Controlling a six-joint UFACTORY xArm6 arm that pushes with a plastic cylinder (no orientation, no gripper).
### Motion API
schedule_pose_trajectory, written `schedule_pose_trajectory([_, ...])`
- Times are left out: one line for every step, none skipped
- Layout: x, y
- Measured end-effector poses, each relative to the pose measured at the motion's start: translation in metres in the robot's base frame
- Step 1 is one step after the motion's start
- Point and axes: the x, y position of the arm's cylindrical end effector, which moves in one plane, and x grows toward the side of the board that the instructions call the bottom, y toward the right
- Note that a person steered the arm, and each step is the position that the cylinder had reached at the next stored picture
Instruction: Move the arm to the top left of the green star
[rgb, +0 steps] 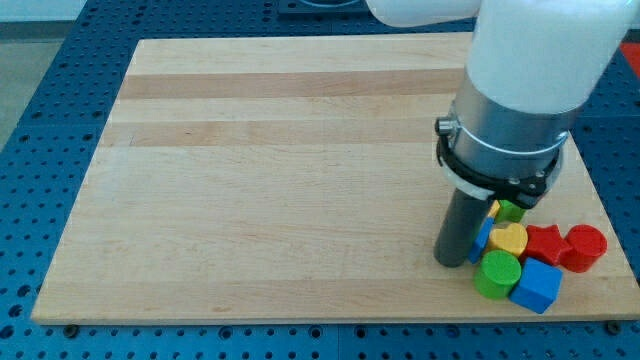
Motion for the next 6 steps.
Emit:
schedule_pose_trajectory([0.014,-0.021])
schedule_pose_trajectory([0.052,-0.040])
schedule_pose_trajectory([0.054,-0.042])
schedule_pose_trajectory([0.046,-0.043])
schedule_pose_trajectory([-0.014,-0.053])
schedule_pose_trajectory([-0.101,-0.053])
